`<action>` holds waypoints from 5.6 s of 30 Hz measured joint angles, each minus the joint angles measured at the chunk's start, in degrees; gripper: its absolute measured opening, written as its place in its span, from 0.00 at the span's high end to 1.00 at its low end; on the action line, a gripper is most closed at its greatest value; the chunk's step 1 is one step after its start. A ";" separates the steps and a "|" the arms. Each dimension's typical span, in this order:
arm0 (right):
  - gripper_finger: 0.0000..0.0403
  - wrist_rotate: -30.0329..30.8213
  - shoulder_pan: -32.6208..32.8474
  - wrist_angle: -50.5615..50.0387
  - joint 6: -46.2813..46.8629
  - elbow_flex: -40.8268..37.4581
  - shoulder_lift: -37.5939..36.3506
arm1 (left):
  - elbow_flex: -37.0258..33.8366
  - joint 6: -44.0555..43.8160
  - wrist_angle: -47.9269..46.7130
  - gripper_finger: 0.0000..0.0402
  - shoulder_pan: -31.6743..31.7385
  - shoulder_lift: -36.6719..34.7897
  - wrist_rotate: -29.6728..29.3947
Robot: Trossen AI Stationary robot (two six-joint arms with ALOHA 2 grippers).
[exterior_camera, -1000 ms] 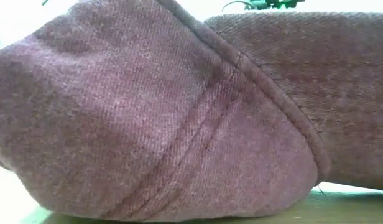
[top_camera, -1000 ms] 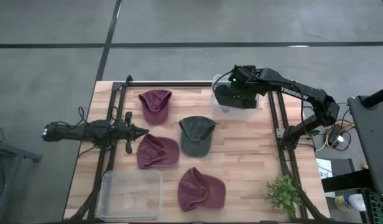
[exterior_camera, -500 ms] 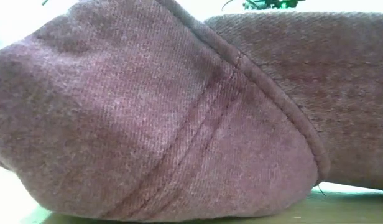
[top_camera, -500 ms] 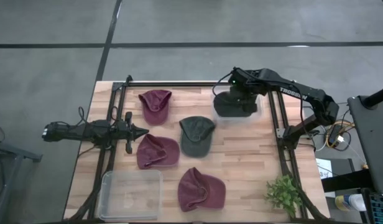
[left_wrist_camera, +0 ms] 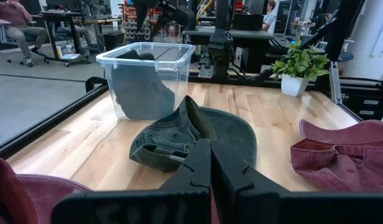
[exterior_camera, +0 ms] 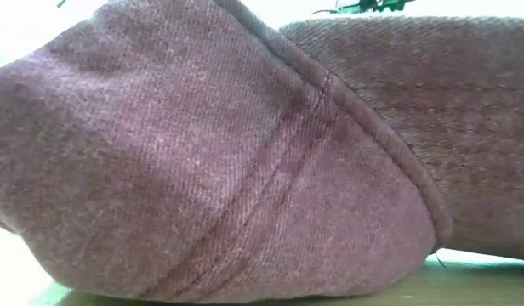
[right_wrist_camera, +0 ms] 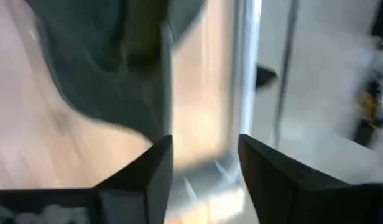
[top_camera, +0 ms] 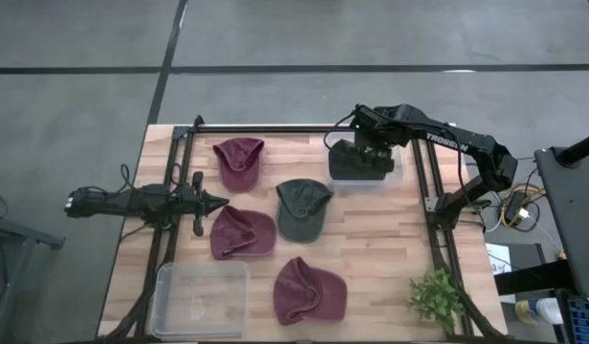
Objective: Pick & Place hat
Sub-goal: Put the bottom dark red cap into the bottom transparent bin
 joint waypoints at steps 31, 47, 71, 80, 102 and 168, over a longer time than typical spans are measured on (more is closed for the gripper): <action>0.60 -33.39 26.39 0.82 41.12 8.37 -5.90 | 0.00 -0.01 0.00 1.00 0.01 0.01 0.00; 0.60 -33.01 39.41 17.00 46.65 -1.04 0.28 | 0.00 -0.02 0.00 1.00 0.00 0.00 0.00; 0.59 -32.97 47.52 18.80 48.42 -2.35 15.85 | 0.00 -0.02 0.04 1.00 0.00 -0.02 0.00; 0.51 -38.48 47.52 27.51 47.02 -2.35 17.88 | 0.00 -0.02 0.04 1.00 0.00 0.01 0.00; 0.42 -40.50 47.13 38.22 49.43 -7.00 18.13 | 0.00 -0.02 0.07 1.00 0.01 0.07 0.00; 0.95 -40.61 48.36 55.70 58.55 -19.07 18.04 | 0.00 0.00 0.07 1.00 0.00 0.09 0.00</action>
